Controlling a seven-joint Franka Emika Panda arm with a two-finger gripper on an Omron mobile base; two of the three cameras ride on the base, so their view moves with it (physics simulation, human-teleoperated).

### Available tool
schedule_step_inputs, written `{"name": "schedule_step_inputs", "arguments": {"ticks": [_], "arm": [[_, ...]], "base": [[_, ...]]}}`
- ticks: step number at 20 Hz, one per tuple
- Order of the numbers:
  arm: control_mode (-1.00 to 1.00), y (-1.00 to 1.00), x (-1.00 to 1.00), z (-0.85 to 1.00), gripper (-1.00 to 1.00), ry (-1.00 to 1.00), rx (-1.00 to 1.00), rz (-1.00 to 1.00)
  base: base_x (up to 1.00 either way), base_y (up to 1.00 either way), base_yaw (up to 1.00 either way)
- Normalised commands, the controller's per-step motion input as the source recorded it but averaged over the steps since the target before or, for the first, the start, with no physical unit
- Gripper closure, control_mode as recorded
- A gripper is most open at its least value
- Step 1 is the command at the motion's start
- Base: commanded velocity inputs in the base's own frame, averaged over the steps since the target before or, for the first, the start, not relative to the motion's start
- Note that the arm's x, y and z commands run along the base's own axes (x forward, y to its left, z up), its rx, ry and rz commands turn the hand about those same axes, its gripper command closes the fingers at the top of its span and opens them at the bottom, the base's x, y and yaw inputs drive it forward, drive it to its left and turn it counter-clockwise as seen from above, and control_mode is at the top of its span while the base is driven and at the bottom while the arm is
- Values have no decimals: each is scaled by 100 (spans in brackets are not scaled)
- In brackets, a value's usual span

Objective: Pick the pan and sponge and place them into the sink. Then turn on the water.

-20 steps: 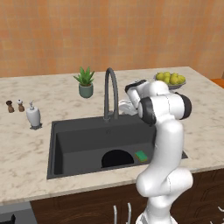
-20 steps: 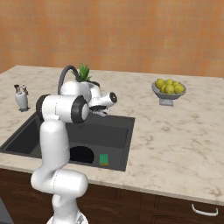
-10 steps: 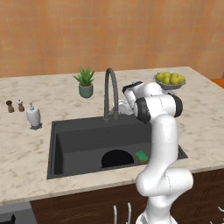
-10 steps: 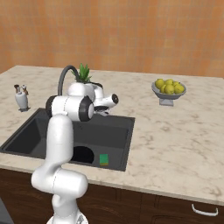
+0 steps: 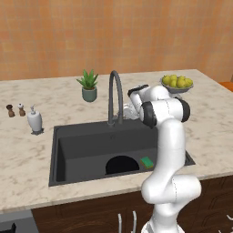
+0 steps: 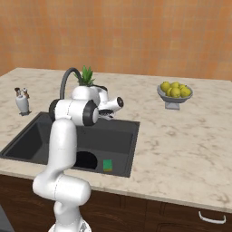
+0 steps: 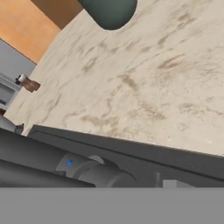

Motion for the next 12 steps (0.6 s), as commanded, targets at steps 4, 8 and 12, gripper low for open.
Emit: {"name": "schedule_step_inputs", "arguments": {"ticks": [4,8,12], "arm": [[-100,0,0,0,100,0,0,0],[-100,17,1,-2,100,0,7,-4],[-100,-5,1,-4,100,0,39,-13]], "base": [[0,0,0],[0,0,0],[0,0,0]]}}
